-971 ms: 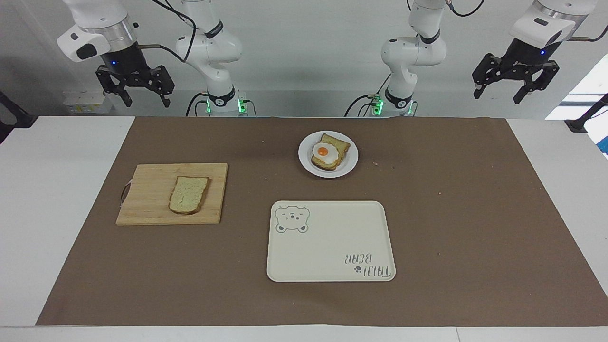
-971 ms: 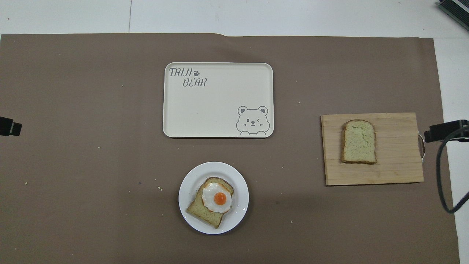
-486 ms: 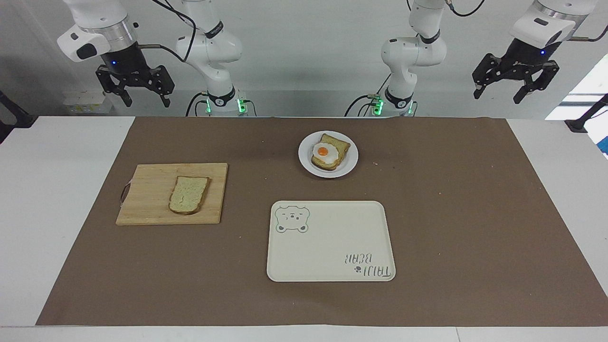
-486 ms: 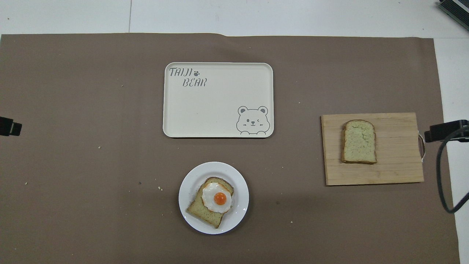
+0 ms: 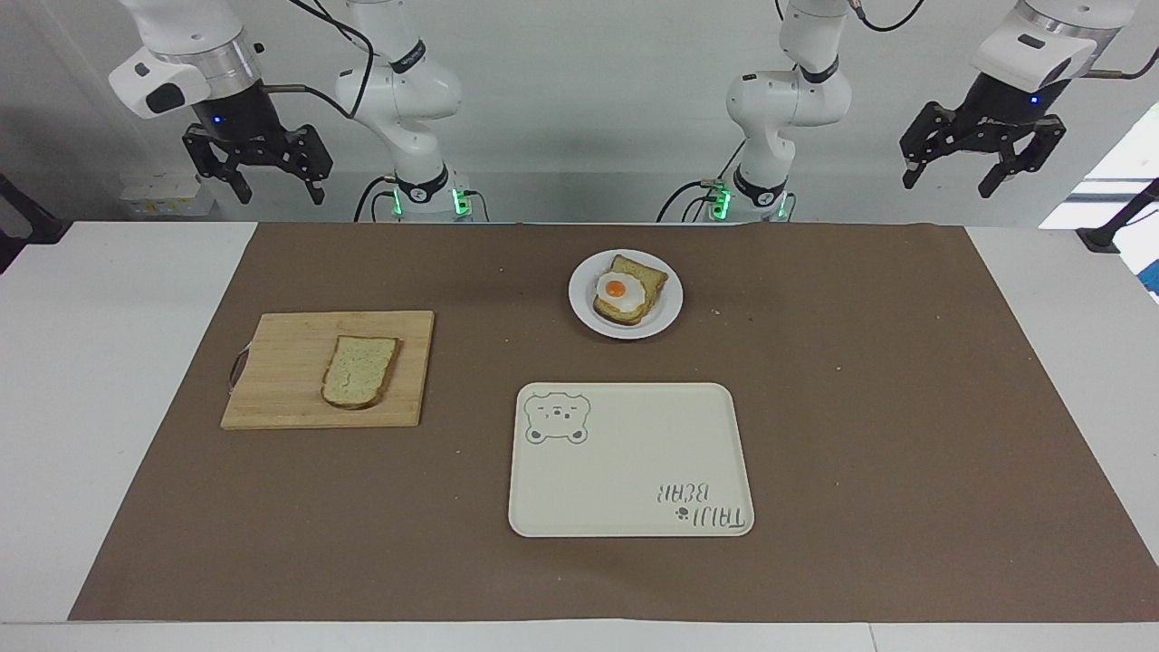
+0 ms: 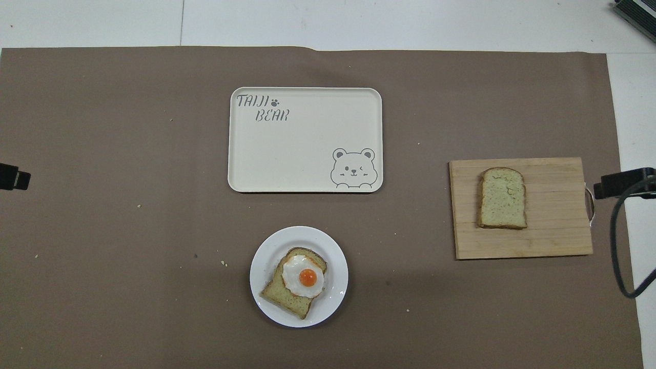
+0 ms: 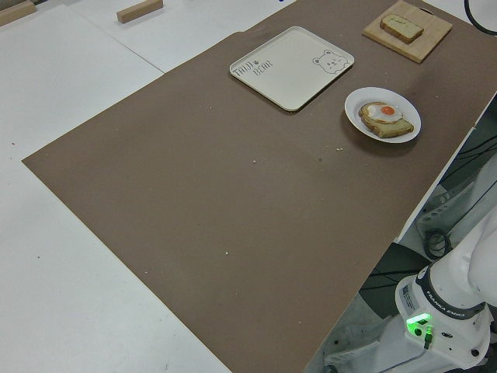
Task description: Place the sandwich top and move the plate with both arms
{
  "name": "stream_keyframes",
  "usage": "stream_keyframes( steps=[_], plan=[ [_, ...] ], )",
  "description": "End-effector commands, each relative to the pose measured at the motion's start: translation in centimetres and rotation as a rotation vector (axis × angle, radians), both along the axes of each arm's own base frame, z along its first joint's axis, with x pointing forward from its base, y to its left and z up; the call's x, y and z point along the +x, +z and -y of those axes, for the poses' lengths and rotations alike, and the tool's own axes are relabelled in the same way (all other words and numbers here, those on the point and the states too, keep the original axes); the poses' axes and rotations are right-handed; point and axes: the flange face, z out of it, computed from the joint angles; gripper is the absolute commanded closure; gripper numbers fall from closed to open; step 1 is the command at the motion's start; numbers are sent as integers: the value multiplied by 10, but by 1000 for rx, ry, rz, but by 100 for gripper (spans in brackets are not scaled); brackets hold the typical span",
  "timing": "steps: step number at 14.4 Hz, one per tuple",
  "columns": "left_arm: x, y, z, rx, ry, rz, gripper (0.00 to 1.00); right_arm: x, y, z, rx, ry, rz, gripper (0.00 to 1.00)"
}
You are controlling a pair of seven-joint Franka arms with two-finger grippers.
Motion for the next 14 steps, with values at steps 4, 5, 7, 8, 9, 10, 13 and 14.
stream_keyframes(
  steps=[4, 5, 7, 8, 9, 10, 13, 14],
  plan=[
    [-6, 3, -3, 8, -5, -4, 0, -8, 0, 3, 5, 1, -3, 0],
    [-6, 3, -3, 8, -5, -4, 0, -8, 0, 4, 7, -1, -3, 0],
    [-6, 3, -3, 8, -5, -4, 0, -9, 2, 4, 6, -2, -2, 0],
    [-6, 3, -3, 8, -5, -4, 0, -9, 2, 6, 7, -5, -2, 0],
    [-6, 3, -3, 8, -5, -4, 0, -9, 2, 7, 6, -7, -3, 0],
    [-6, 3, -3, 8, -5, -4, 0, -9, 2, 8, 6, -10, -4, 0],
    [-6, 3, -3, 8, -5, -4, 0, -10, 1, 9, 7, -12, -11, 0],
    [-6, 3, -3, 8, -5, -4, 0, -10, 1, 9, 7, -12, -11, 0]
  ],
)
